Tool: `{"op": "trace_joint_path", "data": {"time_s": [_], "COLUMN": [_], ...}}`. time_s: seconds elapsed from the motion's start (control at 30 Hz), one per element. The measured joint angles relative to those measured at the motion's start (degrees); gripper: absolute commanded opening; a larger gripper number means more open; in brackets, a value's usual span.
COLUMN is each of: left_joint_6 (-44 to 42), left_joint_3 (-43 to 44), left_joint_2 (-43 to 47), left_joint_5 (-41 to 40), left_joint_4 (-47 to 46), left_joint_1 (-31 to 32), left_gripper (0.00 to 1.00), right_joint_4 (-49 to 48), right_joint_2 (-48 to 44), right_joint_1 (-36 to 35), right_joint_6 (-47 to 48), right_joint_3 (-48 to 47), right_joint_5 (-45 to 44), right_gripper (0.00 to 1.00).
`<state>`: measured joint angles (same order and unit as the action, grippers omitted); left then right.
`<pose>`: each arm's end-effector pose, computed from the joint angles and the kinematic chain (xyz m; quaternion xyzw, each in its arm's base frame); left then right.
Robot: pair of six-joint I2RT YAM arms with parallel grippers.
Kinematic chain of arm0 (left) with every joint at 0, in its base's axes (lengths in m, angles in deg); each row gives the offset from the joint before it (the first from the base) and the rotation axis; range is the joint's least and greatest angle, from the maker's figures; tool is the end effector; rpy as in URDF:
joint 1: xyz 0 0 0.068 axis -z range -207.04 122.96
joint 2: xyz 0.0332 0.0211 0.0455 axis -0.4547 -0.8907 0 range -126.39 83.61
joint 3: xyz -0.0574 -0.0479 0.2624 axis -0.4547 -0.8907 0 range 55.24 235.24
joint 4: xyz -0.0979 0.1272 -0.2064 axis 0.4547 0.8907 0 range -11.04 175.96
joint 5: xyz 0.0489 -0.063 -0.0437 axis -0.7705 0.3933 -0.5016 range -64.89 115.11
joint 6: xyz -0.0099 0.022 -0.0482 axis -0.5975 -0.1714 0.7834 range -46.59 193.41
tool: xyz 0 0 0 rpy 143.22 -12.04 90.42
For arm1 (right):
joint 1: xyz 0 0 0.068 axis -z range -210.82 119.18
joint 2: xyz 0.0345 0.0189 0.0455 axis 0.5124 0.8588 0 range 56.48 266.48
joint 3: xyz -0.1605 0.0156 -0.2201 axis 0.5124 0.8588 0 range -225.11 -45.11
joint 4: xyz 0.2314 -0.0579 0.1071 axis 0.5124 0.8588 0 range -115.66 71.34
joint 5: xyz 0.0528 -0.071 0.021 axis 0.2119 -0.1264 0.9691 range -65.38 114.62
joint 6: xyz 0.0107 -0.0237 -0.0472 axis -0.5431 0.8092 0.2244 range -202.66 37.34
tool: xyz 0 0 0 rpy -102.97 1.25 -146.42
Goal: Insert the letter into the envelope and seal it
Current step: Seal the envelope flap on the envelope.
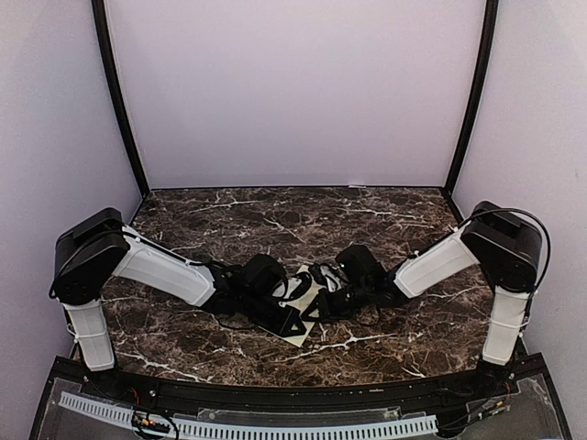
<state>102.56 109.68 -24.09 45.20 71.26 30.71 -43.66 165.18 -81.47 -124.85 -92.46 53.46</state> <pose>0.1872 -0.3196 0.1279 0.2891 0.8670 -0.3733 0.1592 0.2095 0.2825 0.1051 -0.1640 0.8797 0.4354 0.0987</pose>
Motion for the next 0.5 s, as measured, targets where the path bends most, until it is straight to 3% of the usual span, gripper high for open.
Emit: {"op": "trace_joint_path", "data": {"time_s": [0.5], "left_joint_6": [0.0], "left_joint_3": [0.0], "left_joint_2": [0.0], "left_joint_5": [0.0], "left_joint_4": [0.1], "left_joint_1": [0.0], "left_gripper": [0.02], "right_joint_4": [2.8], "right_joint_2": [-0.6], "right_joint_1": [7.1], "right_joint_6": [2.7], "right_joint_3": [-0.5], "right_joint_5": [-0.9], "right_gripper": [0.00]}}
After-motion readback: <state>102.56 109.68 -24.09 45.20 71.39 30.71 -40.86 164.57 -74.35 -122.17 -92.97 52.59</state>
